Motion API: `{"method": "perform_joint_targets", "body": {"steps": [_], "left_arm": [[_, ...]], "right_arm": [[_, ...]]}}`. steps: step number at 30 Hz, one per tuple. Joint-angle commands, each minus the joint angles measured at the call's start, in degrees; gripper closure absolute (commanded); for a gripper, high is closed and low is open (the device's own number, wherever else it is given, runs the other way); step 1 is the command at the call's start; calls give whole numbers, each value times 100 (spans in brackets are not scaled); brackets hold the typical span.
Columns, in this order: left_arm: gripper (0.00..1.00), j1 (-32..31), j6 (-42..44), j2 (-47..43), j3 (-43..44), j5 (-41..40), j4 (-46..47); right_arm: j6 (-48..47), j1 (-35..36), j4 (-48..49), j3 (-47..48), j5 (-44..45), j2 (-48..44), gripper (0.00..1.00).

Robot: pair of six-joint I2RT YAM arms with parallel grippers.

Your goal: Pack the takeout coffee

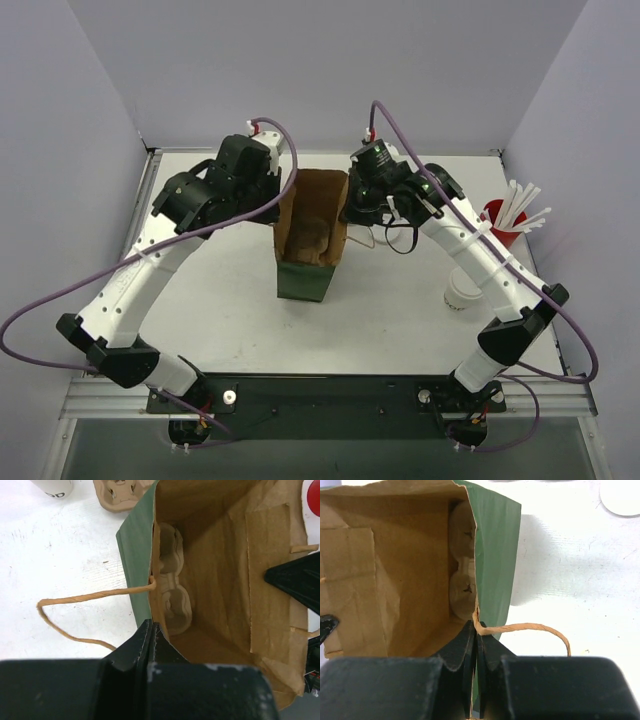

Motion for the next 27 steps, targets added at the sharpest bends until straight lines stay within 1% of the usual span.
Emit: {"method": "perform_joint_targets", "body": {"steps": [1, 2, 4, 5, 8, 9, 10, 11, 12, 14, 16, 17, 18, 19, 20, 21, 22, 24, 25, 26, 27], "left_arm": [[100, 53, -23, -28, -550, 112, 137], [100, 131, -32, -11, -891, 121, 233], [100, 211, -32, 94, -1131, 288, 418], [100, 211, -40, 156, -1271, 375, 549], [100, 150, -111, 148, -1238, 481, 621], [100, 167, -50, 139, -1107, 325, 525], [100, 237, -6, 121, -1036, 201, 420], [100, 333, 47, 60, -992, 78, 271], [100, 613, 143, -10, -931, 112, 261], [100, 808, 205, -133, -843, 130, 208], [100, 827, 223, -99, -571, 77, 112], [100, 748, 197, -55, -517, 277, 103], [100, 626, 101, -46, -491, 271, 129], [100, 242, 48, -28, -403, 210, 138], [100, 72, 4, 41, -359, 105, 103], [100, -34, -49, 68, -341, 95, 102], [100, -104, -41, 86, -358, 103, 120], [100, -18, 47, 77, -403, -246, 15], [100, 79, 108, 86, -394, -335, -55], [100, 349, 161, 34, -429, -336, -91], [100, 474, 240, -10, -446, -301, -91]], "right_arm": [[-66, -1, -262, -200, 0, 144, 100], [-74, -18, -236, -271, -1, 188, 100], [-153, -123, -227, -464, -18, 303, 100], [-180, -168, -245, -535, 121, 286, 100], [-206, -335, -227, -632, 167, 101, 100], [-232, -291, -227, -536, 106, 171, 100], [-224, -117, -245, -396, 61, 258, 100], [-198, 41, -306, 6, 52, 364, 100], [-171, 208, -350, 218, 61, 617, 100], [-127, 682, -499, 946, 44, 899, 100], [-153, 798, -674, 1353, 43, 1181, 100], [-240, 755, -849, 1441, 122, 1199, 100], [-276, 659, -921, 1364, 227, 1095, 100], [-303, 536, -948, 1224, 358, 972, 100], [-346, 396, -931, 1005, 351, 841, 100], [-373, 55, -922, 664, 334, 578, 100], [-382, -61, -904, 530, 368, 471, 100], [-391, -177, -878, 432, 377, 321, 100], [-382, -142, -869, 527, 360, 338, 100], [-373, -89, -878, 589, 308, 373, 100], [-356, -28, -886, 677, 307, 478, 100]]}}
